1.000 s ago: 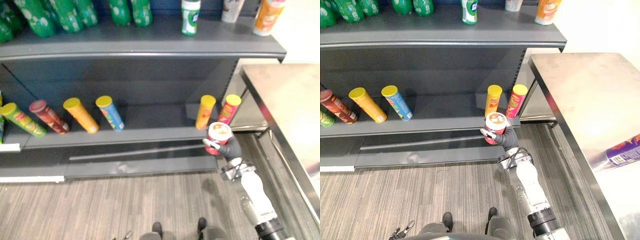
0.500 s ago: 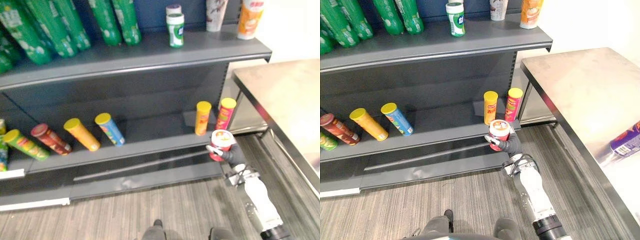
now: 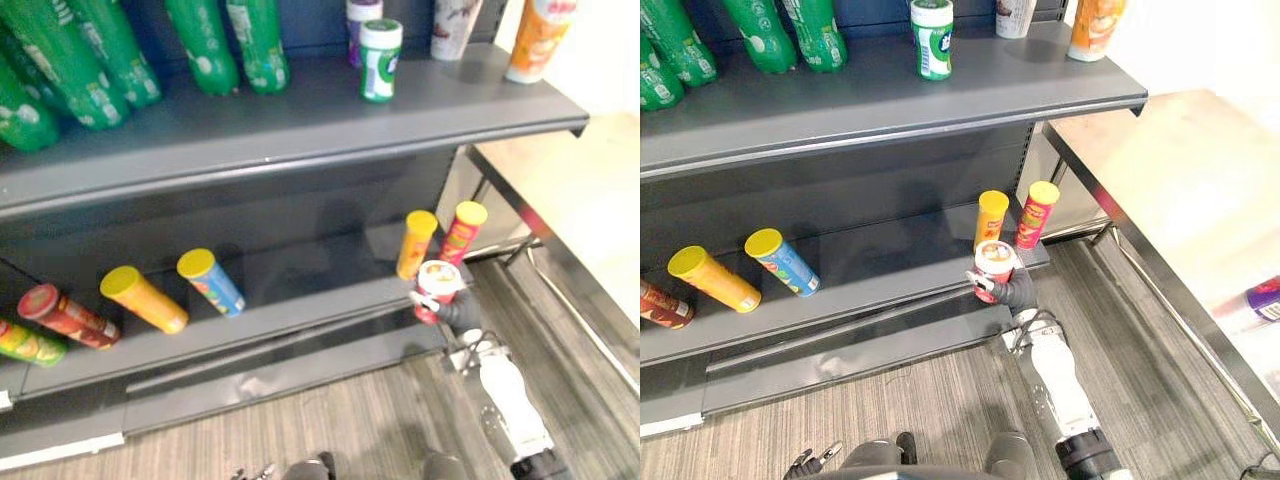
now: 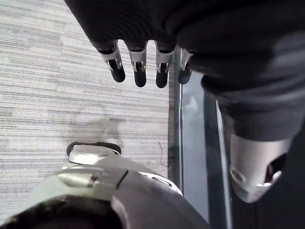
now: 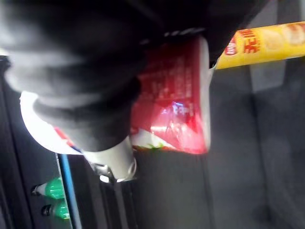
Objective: Put the gum and the chips on the shelf.
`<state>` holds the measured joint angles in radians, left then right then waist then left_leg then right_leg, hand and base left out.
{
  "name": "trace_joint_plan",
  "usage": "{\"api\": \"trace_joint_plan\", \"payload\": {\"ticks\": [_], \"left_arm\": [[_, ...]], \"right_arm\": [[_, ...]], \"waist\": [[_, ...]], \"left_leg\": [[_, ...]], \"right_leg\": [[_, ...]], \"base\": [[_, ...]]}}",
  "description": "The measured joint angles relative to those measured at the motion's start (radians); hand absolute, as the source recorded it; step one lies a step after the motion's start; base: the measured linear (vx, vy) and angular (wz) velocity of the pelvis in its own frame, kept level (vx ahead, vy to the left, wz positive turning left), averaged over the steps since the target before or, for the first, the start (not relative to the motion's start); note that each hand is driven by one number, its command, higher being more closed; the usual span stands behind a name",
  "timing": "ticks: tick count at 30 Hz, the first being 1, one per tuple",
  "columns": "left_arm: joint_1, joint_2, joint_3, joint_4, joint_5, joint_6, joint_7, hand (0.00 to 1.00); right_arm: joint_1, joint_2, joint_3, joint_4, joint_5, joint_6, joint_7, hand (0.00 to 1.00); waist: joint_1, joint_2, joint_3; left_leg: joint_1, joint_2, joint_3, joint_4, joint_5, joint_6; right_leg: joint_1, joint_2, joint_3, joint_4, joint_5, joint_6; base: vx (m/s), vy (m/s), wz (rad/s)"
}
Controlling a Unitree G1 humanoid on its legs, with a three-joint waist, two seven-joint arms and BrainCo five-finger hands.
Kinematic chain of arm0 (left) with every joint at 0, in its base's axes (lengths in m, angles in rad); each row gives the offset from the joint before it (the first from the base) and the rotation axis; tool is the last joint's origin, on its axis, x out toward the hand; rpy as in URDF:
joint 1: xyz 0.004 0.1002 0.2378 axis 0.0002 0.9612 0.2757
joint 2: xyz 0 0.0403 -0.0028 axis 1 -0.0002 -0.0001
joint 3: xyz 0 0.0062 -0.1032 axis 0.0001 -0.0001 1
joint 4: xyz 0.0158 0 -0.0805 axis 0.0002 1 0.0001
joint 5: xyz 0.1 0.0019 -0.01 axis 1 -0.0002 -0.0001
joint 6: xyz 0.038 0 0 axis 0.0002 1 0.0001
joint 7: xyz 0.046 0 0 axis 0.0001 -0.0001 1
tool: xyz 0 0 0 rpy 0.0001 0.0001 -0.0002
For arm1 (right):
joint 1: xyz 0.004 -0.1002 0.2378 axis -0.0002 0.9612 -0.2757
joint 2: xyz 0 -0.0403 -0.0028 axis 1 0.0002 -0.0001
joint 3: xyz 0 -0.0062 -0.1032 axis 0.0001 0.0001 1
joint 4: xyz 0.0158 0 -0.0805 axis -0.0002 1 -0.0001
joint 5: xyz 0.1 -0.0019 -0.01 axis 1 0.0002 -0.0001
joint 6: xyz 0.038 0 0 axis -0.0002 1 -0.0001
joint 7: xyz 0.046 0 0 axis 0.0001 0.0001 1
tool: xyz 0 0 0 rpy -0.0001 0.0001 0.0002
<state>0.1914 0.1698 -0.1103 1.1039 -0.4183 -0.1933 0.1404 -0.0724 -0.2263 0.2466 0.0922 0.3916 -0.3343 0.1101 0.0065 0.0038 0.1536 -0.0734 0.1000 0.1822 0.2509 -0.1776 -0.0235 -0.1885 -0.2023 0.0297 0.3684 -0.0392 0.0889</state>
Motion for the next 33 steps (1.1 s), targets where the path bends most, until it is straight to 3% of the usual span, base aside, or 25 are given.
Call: {"api": "trace_joint_plan", "payload": {"ticks": [3,5,8,11,15,20,24,33], "left_arm": [[-0.012,0.013,0.018,-0.003,-0.003,-0.001,0.007,0.0],[-0.021,0.018,0.04,-0.005,-0.016,0.002,0.015,0.0],[-0.031,-0.016,0.089,-0.004,-0.076,0.01,0.035,0.0],[-0.03,-0.024,0.119,0.0,-0.085,0.018,0.039,0.0],[-0.029,-0.043,0.149,0.0,-0.077,0.02,0.048,0.0],[-0.025,-0.058,0.147,0.0,-0.068,0.016,0.05,0.0],[-0.029,-0.06,0.14,-0.001,-0.065,0.006,0.047,0.0],[-0.029,-0.046,0.077,-0.002,-0.029,-0.016,0.041,0.0]], "right_arm": [[-0.049,0.009,0.005,0.007,0.001,0.001,0.008,1.0],[-0.065,0.009,0.005,0.005,0.004,0.003,0.009,1.0],[-0.06,0.007,0.009,0.003,0.008,0.024,0.009,1.0],[-0.06,0.007,0.015,-0.007,0.012,0.036,0.008,1.0],[-0.054,0.007,0.045,-0.008,0.011,0.047,0.008,1.0],[-0.027,0.007,0.044,-0.008,0.01,0.048,0.008,1.0],[-0.016,0.006,0.043,-0.009,0.008,0.058,0.028,1.0],[-0.057,-0.019,0.158,-0.072,0.026,0.163,0.17,1.0]], "waist": [[0.0,-0.03,0.001],[0.006,-0.046,-0.001],[0.001,-0.016,0.011],[0.001,-0.016,0.009],[0.024,-0.008,0.004],[0.022,0.018,-0.016],[0.019,0.021,-0.023],[0.02,0.027,-0.028]], "left_leg": [[0.005,0.016,0.008,0.002,-0.007,-0.017],[-0.011,0.024,-0.005,0.027,-0.02,-0.045],[-0.009,0.064,-0.052,-0.005,0.002,-0.082],[-0.005,0.088,-0.09,-0.072,0.054,-0.111],[0.02,0.111,-0.111,-0.17,0.119,-0.133],[0.047,0.103,-0.11,-0.218,0.136,-0.13],[0.062,0.096,-0.103,-0.234,0.137,-0.129],[0.097,0.085,-0.085,-0.262,0.143,-0.132]], "right_leg": [[0.001,0.045,-0.026,-0.117,0.036,0.014],[0.031,0.049,-0.052,-0.164,-0.008,0.04],[0.053,0.088,-0.108,-0.193,-0.016,0.027],[0.074,0.118,-0.161,-0.227,-0.011,0.004],[0.092,0.15,-0.198,-0.273,0.008,-0.023],[0.114,0.144,-0.21,-0.297,0.011,-0.019],[0.132,0.134,-0.209,-0.319,0.017,-0.01],[0.169,0.125,-0.205,-0.361,0.038,0.0]], "base": [[0.02,-0.111,-0.15],[0.01,-0.218,0.06],[-0.02,-0.205,0.26],[0.01,-0.181,0.45],[0.04,-0.109,0.21],[0.04,-0.009,0.06],[0.05,0.025,0.01],[0.02,0.009,-0.02]]}}
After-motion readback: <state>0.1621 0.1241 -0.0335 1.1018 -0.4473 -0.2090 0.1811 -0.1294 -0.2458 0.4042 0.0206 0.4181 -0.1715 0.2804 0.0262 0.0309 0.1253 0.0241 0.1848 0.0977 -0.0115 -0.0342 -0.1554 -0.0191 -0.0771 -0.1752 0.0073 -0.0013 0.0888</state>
